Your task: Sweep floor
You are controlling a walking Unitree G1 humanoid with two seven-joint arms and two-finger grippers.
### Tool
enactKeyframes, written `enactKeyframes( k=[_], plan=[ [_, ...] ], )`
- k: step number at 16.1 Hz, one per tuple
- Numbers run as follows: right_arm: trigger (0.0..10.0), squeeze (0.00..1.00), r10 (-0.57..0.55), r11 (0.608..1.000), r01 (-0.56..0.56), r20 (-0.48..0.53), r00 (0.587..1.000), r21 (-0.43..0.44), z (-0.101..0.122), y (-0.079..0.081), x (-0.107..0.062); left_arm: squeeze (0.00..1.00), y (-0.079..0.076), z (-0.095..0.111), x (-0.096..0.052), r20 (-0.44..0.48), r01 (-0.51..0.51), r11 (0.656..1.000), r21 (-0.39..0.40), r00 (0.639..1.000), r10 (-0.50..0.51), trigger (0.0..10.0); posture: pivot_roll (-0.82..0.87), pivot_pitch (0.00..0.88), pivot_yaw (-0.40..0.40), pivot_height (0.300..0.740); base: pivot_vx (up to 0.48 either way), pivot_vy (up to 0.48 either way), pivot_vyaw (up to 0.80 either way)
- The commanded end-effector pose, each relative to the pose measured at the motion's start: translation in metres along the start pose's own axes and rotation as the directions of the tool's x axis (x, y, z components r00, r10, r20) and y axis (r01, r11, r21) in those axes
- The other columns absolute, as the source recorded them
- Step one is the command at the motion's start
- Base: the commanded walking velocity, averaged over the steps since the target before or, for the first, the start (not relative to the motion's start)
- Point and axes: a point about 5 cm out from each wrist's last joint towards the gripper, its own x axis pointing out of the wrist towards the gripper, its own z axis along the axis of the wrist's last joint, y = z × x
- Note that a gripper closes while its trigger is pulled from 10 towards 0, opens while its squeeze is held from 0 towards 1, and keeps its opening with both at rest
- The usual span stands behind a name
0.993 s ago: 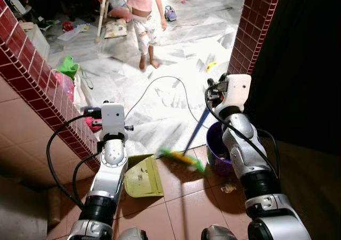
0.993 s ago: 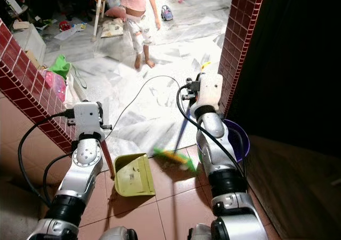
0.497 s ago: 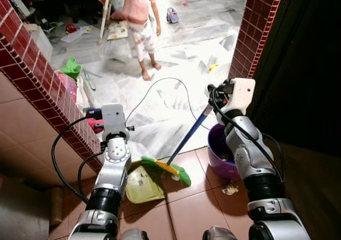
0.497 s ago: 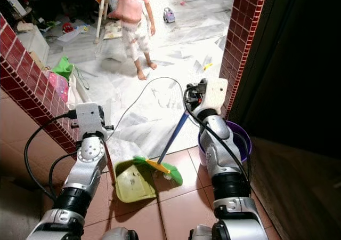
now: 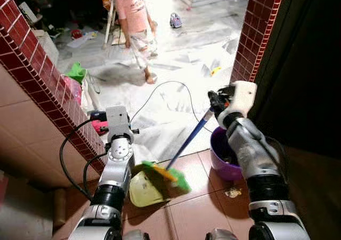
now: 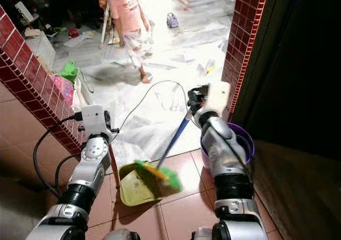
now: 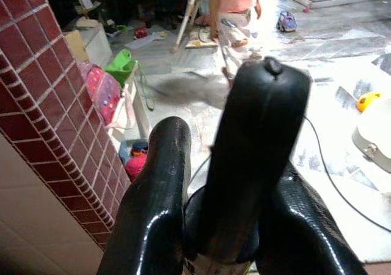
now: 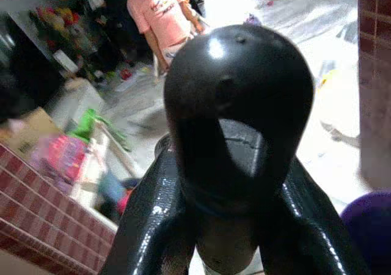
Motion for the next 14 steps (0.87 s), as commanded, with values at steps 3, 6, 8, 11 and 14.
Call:
enactKeyframes(
  k=[3,6,8,11,14],
  plan=[
    [10.0,0.0,0.197,0.944,-0.209,0.07,0.978,0.257,0.022,0.026,-0.001,0.0,-0.016,-0.033,-0.009,-0.195,0.073,0.993,-0.095,0.977,-0.09,10.0,-0.19,0.0,0.091,0.74,0.0,0.0,0.0],
    [10.0,0.0,0.193,0.95,-0.202,0.059,0.979,0.237,0.023,0.019,-0.004,0.0,-0.022,-0.03,-0.008,-0.192,0.114,0.978,-0.173,0.97,-0.147,10.0,-0.19,0.0,0.089,0.74,0.0,0.0,0.0],
    [10.0,0.0,0.189,0.97,-0.195,0.055,0.981,0.145,0.027,0.013,-0.006,0.0,-0.024,-0.024,-0.007,-0.161,0.13,0.966,-0.223,0.973,-0.168,10.0,-0.19,0.0,0.089,0.74,0.0,0.0,0.0],
    [10.0,0.0,0.172,0.985,-0.173,0.151,0.973,-0.006,0.047,0.006,-0.007,0.0,-0.024,-0.021,-0.006,-0.147,0.132,0.961,-0.243,0.974,-0.171,10.0,-0.19,0.0,0.091,0.74,0.0,0.0,0.0],
    [10.0,0.0,0.146,0.983,-0.103,0.303,0.942,-0.153,0.078,0.002,-0.008,0.0,-0.021,-0.021,-0.006,-0.143,0.137,0.951,-0.277,0.973,-0.182,10.0,-0.19,0.0,0.093,0.74,0.0,0.0,0.0]
  ],
)
